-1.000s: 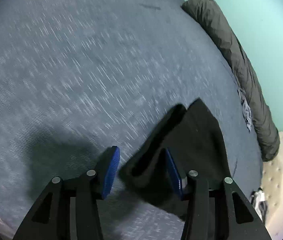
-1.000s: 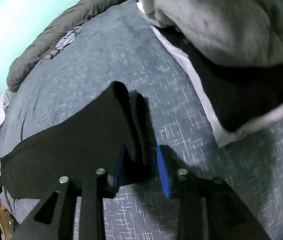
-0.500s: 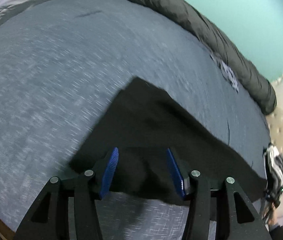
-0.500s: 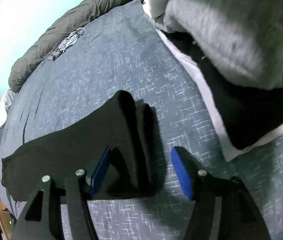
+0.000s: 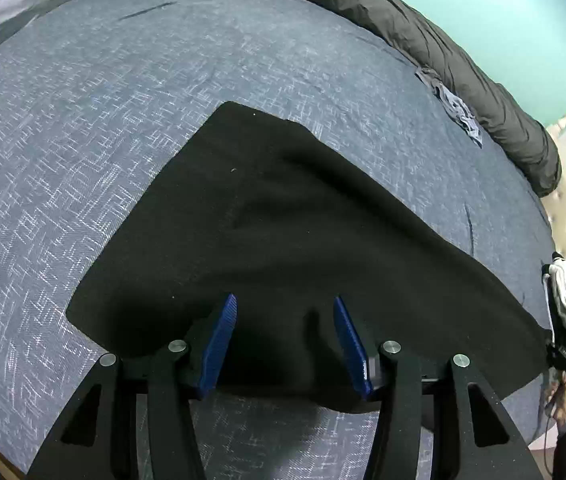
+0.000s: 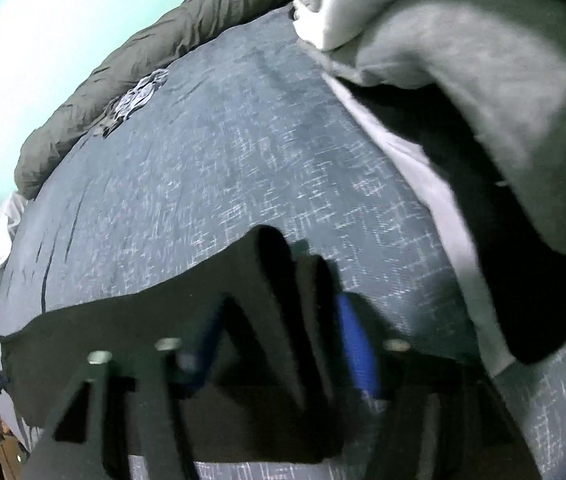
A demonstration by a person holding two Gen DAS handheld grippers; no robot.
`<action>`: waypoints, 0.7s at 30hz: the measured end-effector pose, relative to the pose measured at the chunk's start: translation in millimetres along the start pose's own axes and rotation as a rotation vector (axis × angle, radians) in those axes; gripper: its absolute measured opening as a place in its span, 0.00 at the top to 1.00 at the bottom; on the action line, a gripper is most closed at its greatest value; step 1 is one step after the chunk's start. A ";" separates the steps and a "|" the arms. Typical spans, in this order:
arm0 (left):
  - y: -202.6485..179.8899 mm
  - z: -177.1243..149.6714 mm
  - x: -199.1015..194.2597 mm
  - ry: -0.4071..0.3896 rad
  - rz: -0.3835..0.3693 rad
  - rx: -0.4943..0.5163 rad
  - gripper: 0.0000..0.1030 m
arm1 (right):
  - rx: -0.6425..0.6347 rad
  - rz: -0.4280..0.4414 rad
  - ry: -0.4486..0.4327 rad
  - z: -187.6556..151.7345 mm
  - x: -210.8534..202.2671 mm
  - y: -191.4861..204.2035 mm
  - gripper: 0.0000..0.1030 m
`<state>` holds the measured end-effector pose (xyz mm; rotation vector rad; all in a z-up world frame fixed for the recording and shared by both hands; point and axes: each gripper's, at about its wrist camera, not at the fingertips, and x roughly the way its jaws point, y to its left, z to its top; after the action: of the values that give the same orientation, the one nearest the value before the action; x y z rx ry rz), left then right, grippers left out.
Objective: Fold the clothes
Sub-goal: 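Lay the garment edge down and open both grippers, then close the right gripper on the black garment's edge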
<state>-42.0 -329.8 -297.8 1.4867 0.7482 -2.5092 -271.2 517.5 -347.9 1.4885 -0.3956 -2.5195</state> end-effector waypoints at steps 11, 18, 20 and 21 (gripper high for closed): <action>-0.4 -2.1 7.0 0.005 -0.004 0.003 0.47 | 0.033 -0.082 -0.085 -3.0 -6.7 -6.6 0.90; 2.6 -2.6 7.3 -0.005 -0.027 -0.001 0.47 | 0.041 -0.070 -0.044 -11.4 -20.4 -13.9 0.43; 3.1 -2.9 8.1 -0.009 -0.031 -0.005 0.47 | 0.079 -0.045 -0.019 -17.2 -23.7 -21.5 0.43; 3.2 -3.3 7.8 -0.016 -0.031 -0.008 0.47 | 0.093 -0.034 -0.010 -20.0 -25.2 -24.9 0.43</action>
<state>-42.2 -330.0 -306.8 1.4615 0.7837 -2.5348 -242.3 545.8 -344.3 1.5287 -0.4992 -2.5681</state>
